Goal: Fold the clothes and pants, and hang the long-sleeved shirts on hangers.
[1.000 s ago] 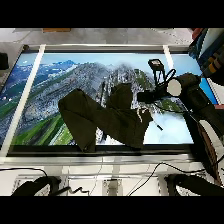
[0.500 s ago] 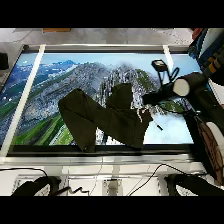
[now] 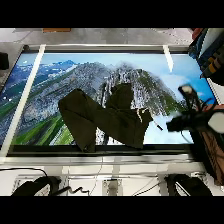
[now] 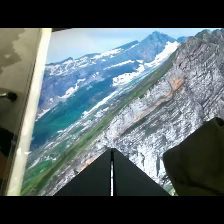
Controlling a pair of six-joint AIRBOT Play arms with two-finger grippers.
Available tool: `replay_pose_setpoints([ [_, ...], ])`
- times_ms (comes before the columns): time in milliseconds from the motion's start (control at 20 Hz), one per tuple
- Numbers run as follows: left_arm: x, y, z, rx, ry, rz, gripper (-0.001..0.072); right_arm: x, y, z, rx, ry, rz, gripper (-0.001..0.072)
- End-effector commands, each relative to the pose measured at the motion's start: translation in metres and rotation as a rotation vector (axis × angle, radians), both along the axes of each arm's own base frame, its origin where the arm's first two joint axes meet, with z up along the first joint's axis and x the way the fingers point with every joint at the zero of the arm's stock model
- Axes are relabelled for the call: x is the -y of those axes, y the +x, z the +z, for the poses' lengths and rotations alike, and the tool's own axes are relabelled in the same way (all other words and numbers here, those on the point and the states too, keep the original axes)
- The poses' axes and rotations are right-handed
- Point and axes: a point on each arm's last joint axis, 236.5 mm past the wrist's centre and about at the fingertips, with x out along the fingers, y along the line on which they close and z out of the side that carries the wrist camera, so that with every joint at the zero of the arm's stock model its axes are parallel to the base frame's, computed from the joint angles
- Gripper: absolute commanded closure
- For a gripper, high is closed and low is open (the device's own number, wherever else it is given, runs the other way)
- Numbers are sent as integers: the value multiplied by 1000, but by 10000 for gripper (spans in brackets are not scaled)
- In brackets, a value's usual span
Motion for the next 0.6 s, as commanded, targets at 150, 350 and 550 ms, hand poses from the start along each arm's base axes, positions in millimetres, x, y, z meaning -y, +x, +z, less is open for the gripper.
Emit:
replay_pose_setpoints([
  [150, 24, 7, -11, -24, -77, -68, 681, -31, -41, -88, -162, 169, -54, 377],
  [350, 33, 15, -21, -50, -105, -94, 681, -53, -43, -124, -290, 263, -53, 406],
  [550, 33, 18, -25, -60, -104, -93, 682, -11, -3, -112, -280, 306, -139, 485],
])
